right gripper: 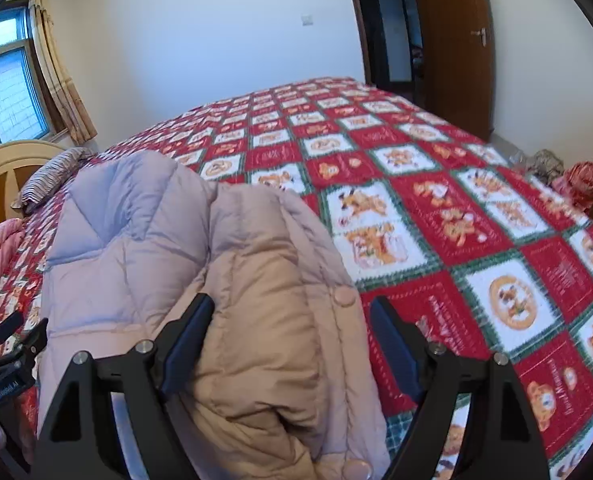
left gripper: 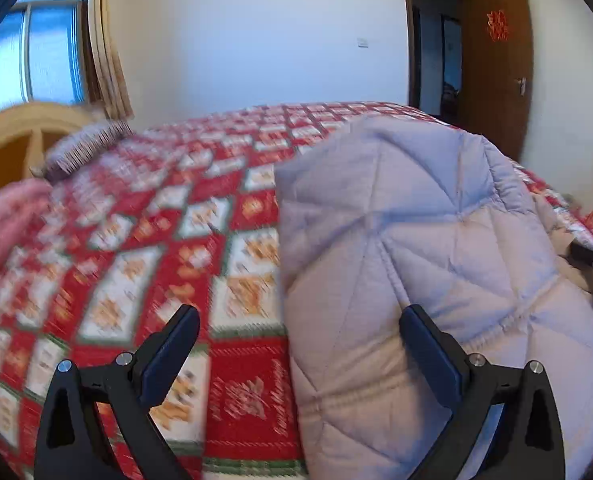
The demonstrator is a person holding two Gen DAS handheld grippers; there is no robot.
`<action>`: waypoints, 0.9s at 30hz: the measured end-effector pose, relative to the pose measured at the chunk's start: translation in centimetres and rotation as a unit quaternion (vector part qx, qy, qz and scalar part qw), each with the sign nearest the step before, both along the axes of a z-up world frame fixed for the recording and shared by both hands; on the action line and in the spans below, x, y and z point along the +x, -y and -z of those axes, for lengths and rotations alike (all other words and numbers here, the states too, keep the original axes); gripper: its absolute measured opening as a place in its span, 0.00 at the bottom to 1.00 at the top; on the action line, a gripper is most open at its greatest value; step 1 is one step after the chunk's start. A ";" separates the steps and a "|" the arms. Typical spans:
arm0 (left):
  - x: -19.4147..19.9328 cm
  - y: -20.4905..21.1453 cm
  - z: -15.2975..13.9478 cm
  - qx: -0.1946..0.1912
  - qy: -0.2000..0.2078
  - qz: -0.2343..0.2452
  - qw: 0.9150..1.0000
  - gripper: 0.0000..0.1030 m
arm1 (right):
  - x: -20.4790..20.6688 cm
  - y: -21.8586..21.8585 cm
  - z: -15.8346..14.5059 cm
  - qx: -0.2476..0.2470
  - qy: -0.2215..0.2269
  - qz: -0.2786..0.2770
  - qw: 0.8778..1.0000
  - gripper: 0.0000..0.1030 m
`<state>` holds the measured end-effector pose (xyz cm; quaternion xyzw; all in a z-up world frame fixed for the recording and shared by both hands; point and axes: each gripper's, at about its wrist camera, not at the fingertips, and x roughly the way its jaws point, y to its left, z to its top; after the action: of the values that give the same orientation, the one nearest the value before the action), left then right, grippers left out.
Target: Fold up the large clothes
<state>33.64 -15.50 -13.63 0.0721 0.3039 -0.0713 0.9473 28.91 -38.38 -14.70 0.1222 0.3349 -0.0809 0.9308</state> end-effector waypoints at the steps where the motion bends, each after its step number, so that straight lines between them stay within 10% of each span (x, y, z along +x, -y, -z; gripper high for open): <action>1: 0.0 0.2 -0.8 0.004 0.018 -0.005 1.000 0.98 | 0.0 0.0 -0.8 -0.003 0.010 0.003 1.000 0.80; 7: 3.1 1.1 -4.1 -0.025 0.050 -0.033 0.998 0.98 | 2.7 -1.6 -4.6 -0.050 0.044 -0.031 0.997 0.80; 13: 8.0 5.1 -0.4 0.045 0.004 -0.019 0.999 0.99 | 6.9 -0.4 1.0 -0.006 -0.028 -0.041 0.999 0.68; 27: 9.3 5.7 3.0 0.002 -0.034 -0.020 0.999 0.99 | 7.1 0.9 4.2 0.039 -0.047 -0.023 0.998 0.73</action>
<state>42.96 -21.23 -16.68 0.0652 0.3374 -0.0544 0.9375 36.01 -39.32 -18.95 0.1472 0.3842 -0.0521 0.9100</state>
